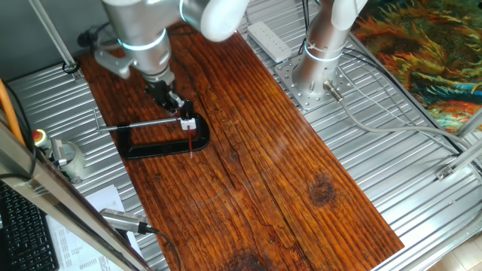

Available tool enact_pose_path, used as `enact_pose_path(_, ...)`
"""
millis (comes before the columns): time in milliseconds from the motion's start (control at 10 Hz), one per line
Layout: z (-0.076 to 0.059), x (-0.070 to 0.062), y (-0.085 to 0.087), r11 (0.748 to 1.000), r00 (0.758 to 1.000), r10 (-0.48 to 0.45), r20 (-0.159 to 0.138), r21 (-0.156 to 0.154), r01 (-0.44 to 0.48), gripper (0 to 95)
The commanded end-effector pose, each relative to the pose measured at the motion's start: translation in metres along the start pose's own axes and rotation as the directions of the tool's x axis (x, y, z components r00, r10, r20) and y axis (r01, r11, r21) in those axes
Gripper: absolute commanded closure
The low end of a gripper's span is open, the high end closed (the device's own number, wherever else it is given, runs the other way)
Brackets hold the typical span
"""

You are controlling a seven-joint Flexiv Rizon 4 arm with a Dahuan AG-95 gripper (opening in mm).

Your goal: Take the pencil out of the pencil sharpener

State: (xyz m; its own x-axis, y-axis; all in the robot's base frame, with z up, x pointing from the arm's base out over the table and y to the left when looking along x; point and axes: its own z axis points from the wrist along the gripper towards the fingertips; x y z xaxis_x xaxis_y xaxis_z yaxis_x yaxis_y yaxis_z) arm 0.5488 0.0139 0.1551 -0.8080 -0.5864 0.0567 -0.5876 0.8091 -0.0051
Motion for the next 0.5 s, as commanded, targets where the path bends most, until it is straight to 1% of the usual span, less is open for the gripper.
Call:
enact_pose_path(100,0.0077,-0.0114,0.0065,0.993,0.993,-0.117,-0.003,-0.014,0.117,95.0)
enact_pose_path(200,0.0092,-0.0139,0.0105,0.993,0.993,-0.118,-0.011,-0.011,0.118,95.0)
enact_pose_path(400,0.0105,-0.0159,0.0139,0.995,0.995,-0.099,-0.008,-0.013,0.098,95.0)
enact_pose_path(500,0.0113,-0.0169,0.0147,0.990,0.990,-0.142,-0.002,-0.019,0.142,95.0)
